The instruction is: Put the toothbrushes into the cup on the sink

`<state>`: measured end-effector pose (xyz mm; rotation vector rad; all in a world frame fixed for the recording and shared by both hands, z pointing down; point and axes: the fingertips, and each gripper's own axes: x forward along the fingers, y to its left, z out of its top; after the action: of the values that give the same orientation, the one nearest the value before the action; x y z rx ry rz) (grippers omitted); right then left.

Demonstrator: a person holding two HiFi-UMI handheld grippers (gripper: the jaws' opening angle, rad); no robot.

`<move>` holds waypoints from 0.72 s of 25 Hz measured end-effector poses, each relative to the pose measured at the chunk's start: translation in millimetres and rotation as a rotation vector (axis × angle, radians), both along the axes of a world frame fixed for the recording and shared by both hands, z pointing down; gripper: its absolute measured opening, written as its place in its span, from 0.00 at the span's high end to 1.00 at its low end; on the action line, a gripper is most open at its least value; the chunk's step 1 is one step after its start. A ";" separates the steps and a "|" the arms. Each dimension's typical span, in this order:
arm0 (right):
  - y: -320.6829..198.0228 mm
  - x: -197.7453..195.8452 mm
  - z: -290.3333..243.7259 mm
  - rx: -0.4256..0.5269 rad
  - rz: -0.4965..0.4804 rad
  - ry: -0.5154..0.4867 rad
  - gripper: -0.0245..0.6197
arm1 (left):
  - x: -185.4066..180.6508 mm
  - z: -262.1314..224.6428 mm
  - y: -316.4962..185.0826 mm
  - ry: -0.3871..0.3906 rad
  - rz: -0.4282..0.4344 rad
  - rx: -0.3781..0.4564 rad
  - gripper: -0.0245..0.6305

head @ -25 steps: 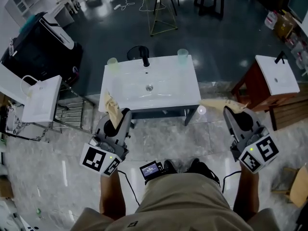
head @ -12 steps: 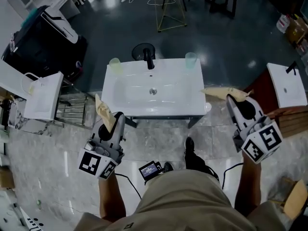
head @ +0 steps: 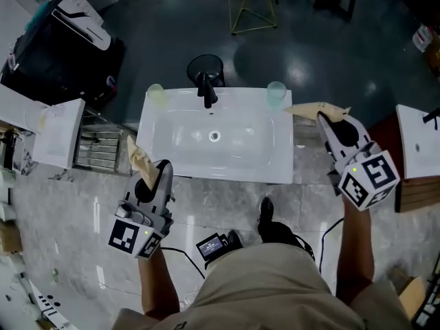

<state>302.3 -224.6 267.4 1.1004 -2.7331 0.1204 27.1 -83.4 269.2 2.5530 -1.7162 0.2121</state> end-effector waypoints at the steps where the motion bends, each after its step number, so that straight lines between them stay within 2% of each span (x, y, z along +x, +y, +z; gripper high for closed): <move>1: -16.6 -0.2 8.0 -0.008 -0.002 0.006 0.92 | 0.4 4.1 -7.2 0.000 -0.012 -0.011 0.96; 6: -94.1 -7.5 60.6 -0.052 -0.008 0.058 0.92 | -0.3 31.7 -38.7 0.004 -0.072 -0.071 0.96; 11: -155.8 -37.2 120.8 -0.116 -0.034 0.131 0.92 | -15.4 59.9 -67.9 0.017 -0.118 -0.140 0.96; 14: -181.7 -50.4 157.3 -0.148 -0.049 0.161 0.92 | -18.3 78.7 -81.6 0.018 -0.135 -0.166 0.96; 18: -199.3 -60.8 196.0 -0.188 -0.070 0.196 0.92 | -10.1 85.7 -96.2 0.079 -0.143 -0.163 0.96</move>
<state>241.5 -423.8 463.4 0.9138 -2.5235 0.2409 17.0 -179.6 354.9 2.2835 -1.7645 0.2307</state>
